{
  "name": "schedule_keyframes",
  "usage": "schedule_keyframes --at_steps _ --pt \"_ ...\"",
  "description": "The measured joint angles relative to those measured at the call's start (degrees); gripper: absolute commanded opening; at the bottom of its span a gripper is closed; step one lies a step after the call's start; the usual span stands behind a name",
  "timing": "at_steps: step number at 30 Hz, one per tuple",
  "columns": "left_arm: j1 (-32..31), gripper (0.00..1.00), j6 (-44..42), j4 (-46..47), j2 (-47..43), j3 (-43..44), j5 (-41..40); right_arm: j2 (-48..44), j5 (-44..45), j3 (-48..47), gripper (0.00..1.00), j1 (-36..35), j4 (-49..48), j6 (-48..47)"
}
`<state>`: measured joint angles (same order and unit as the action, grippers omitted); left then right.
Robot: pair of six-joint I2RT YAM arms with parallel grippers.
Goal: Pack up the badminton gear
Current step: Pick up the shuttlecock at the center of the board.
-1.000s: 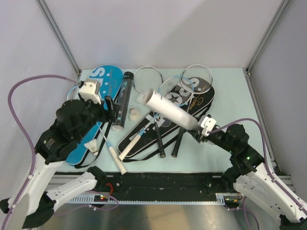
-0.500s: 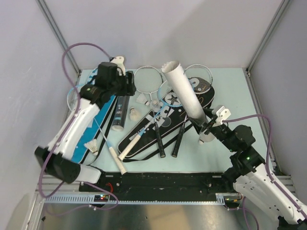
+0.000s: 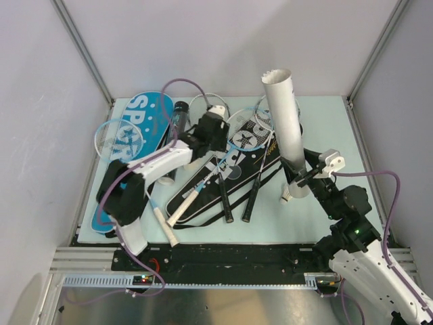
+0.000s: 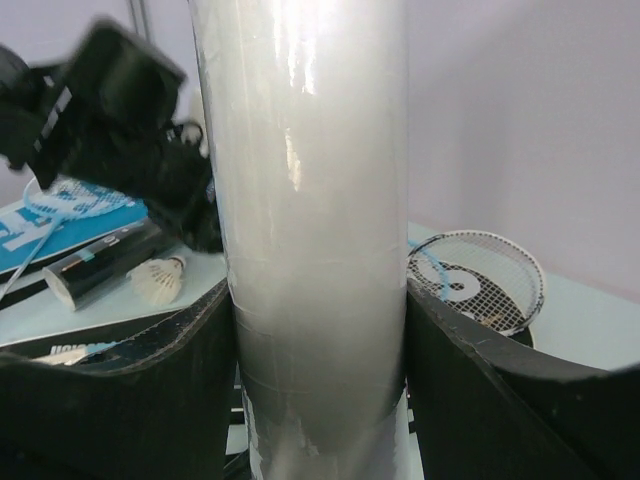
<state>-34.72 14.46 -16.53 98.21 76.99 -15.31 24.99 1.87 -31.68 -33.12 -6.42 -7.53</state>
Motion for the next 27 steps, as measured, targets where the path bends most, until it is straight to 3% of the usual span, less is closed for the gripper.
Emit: schedule_keyframes --at_steps 3,10,18,27 --pt "-2.51 0.66 0.09 2.05 5.49 0.00 -2.36 -0.66 1.44 0.00 0.43 0.00 0.02 0.00" --pt "-1.88 0.61 1.64 3.15 10.97 0.04 -4.87 -1.60 3.26 0.00 0.42 0.00 0.09 -0.02" --pt "-1.70 0.45 2.67 4.96 14.21 1.95 -7.54 -1.57 3.58 0.02 0.42 0.00 0.11 -0.02" --pt "0.39 0.35 2.64 5.49 16.94 3.15 -6.95 -1.25 3.56 0.02 0.42 0.00 0.11 0.00"
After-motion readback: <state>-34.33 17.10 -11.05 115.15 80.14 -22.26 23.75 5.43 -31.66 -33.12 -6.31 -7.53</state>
